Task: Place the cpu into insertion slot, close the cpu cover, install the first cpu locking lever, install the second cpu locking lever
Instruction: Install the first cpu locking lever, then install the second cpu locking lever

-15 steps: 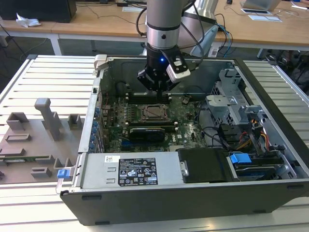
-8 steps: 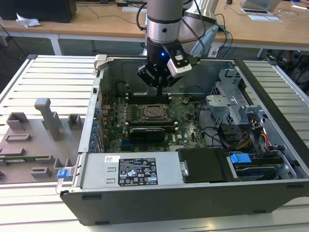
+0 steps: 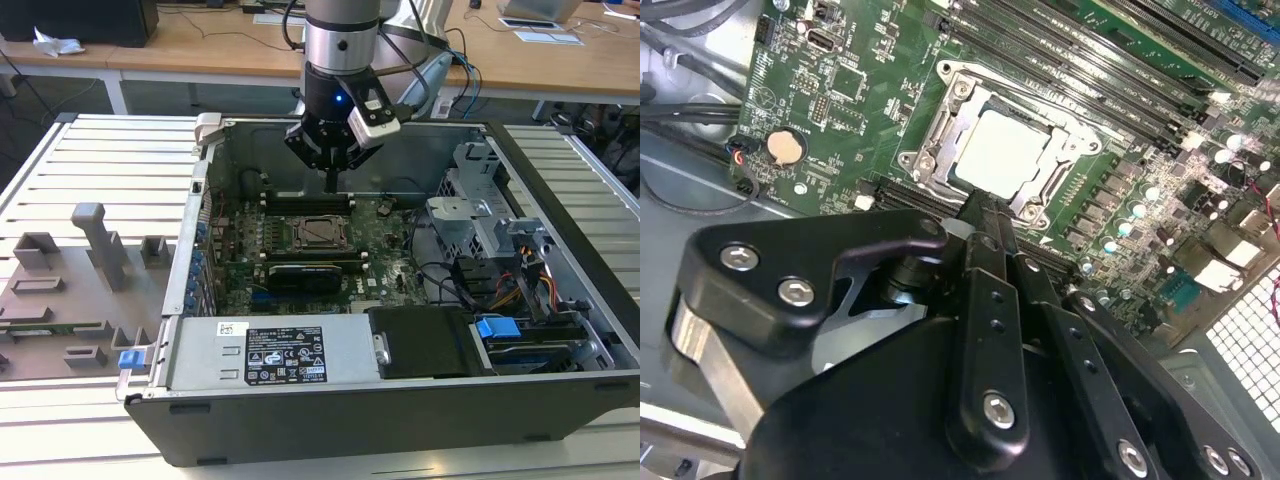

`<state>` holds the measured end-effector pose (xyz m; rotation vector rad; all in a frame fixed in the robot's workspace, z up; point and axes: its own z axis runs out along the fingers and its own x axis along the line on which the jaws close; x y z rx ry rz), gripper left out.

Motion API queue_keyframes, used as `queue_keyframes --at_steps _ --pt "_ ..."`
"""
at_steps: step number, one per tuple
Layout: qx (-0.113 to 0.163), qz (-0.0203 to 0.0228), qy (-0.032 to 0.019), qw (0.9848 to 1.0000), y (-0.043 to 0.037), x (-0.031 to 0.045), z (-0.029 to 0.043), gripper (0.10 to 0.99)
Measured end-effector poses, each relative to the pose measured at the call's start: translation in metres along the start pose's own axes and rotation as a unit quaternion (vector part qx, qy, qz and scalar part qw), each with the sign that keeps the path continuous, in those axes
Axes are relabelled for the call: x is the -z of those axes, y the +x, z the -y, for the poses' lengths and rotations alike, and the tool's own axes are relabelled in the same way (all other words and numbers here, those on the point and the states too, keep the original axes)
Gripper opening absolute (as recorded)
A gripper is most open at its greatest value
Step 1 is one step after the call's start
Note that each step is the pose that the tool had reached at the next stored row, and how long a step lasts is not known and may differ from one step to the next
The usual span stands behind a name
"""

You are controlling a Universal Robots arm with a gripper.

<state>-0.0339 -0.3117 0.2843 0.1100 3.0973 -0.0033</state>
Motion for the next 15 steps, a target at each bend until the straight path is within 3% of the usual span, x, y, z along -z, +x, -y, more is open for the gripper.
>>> queue_keyframes --at_steps 8,15 --pt "0.000 0.0000 0.0000 1.0000 0.0000 0.0001 0.0000 0.106" --pt "0.000 0.0000 0.0000 1.0000 -0.0013 0.0001 0.0206 0.106"
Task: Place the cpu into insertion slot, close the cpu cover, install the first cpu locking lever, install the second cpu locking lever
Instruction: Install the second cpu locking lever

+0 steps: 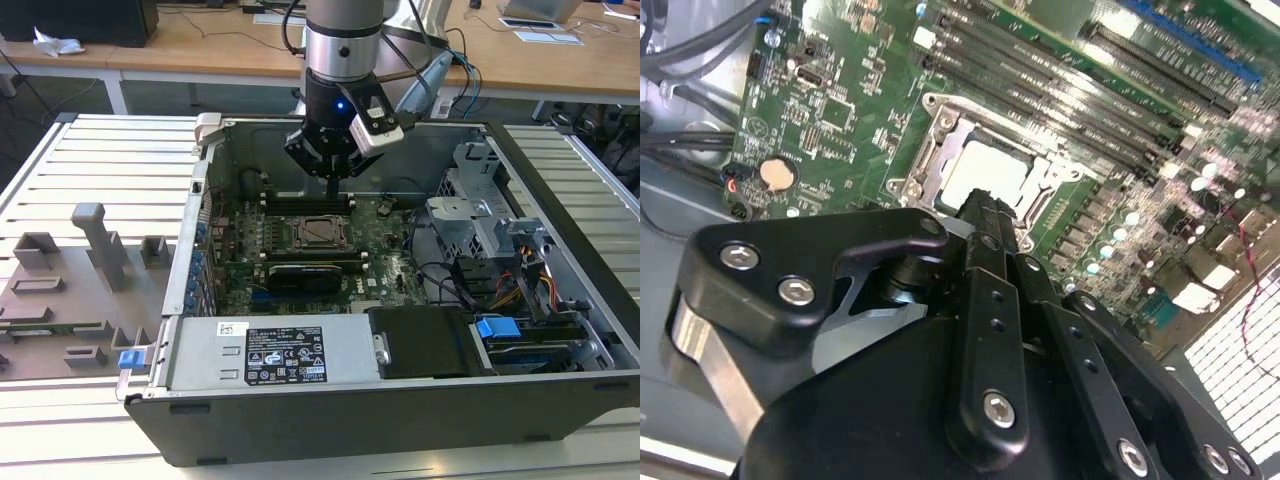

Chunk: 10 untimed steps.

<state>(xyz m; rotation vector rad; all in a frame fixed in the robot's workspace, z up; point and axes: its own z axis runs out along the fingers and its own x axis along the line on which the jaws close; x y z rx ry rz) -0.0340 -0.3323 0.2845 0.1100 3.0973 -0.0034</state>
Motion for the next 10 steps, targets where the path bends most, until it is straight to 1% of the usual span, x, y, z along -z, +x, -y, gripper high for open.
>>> queue_keyframes --at_steps 8,9,10 --pt "0.000 0.0000 -0.0002 1.0000 -0.0011 -0.0001 0.0154 0.106" --pt "0.000 0.0000 -0.0003 1.0000 -0.0012 -0.0001 0.0177 0.106" --pt "0.000 0.0000 -0.0007 1.0000 -0.0015 -0.0001 0.0219 0.106"
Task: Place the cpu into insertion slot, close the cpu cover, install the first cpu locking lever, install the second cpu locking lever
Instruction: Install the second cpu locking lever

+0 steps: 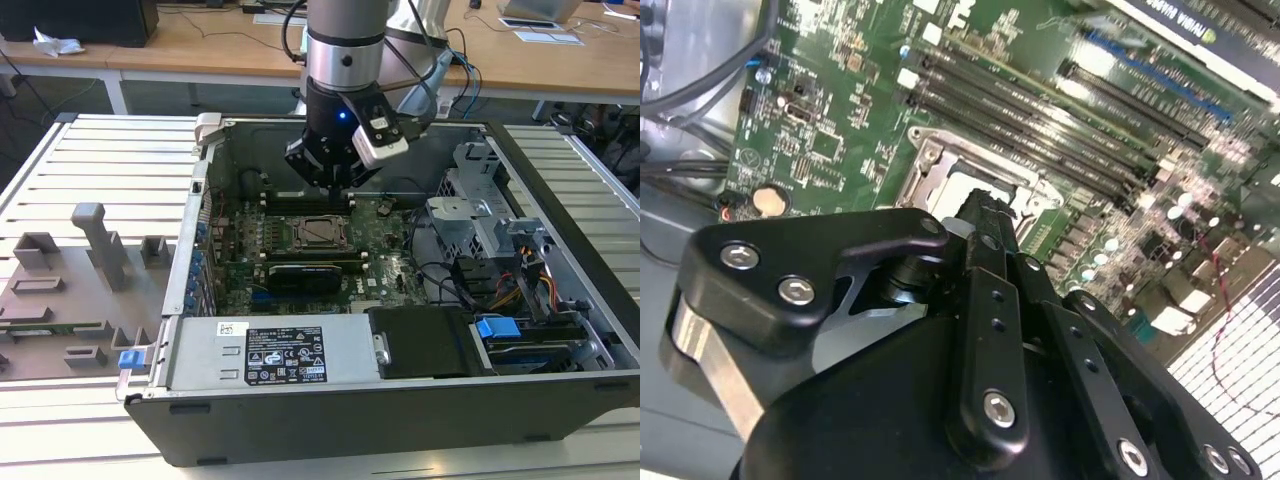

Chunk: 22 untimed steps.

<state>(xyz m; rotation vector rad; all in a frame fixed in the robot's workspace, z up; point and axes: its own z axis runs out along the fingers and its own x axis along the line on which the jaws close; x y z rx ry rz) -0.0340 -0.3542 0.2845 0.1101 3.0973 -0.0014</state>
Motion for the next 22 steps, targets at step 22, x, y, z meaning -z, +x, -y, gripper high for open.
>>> queue_keyframes --at_steps 22 --pt "0.000 -0.0002 -0.0021 1.0000 -0.0014 -0.0004 0.0396 0.106"
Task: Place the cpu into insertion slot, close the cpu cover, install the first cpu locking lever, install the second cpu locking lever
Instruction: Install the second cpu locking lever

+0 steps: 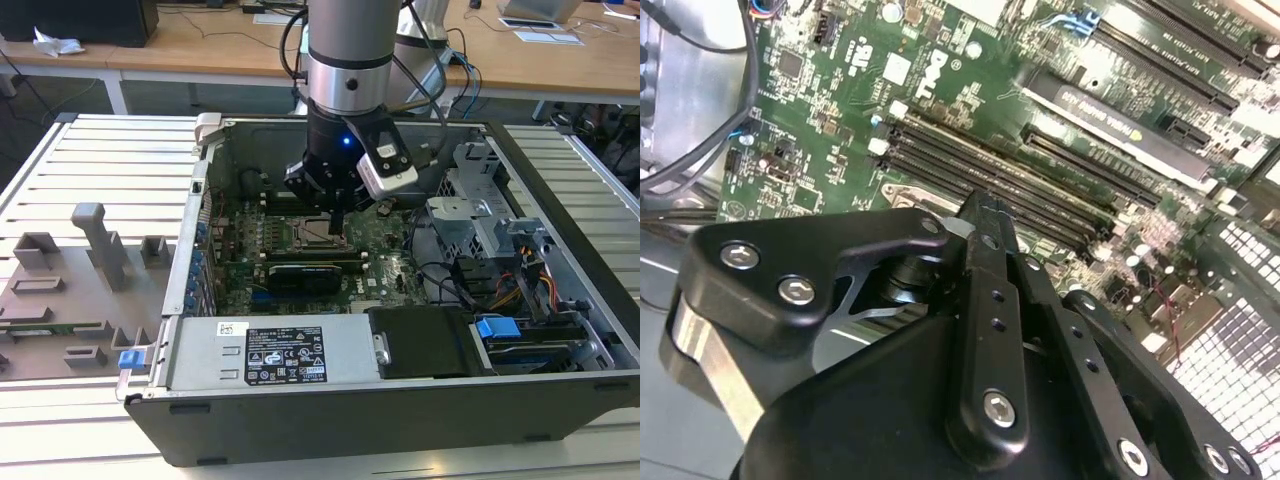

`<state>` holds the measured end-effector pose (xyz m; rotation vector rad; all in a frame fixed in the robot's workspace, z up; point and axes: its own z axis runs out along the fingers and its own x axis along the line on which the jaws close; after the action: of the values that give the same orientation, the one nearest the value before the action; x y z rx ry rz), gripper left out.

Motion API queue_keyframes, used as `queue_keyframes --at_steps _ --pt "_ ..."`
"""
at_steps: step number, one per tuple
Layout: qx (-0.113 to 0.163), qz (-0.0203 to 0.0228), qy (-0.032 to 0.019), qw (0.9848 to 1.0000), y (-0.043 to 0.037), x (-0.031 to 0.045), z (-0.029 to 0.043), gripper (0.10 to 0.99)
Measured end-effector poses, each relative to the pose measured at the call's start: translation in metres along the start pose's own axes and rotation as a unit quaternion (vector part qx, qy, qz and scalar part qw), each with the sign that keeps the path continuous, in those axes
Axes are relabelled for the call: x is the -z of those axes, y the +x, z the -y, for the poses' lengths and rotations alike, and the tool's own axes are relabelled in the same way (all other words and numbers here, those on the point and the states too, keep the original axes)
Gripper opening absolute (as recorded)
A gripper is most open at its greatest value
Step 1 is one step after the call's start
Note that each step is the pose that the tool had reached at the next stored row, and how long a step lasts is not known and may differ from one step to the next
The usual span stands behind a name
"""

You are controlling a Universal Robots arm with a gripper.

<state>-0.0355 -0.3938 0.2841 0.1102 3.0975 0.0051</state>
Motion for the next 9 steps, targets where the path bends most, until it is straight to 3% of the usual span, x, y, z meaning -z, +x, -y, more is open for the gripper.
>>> queue_keyframes --at_steps 9 --pt "0.000 0.0000 -0.0003 1.0000 0.0014 -0.0004 0.0086 0.106"
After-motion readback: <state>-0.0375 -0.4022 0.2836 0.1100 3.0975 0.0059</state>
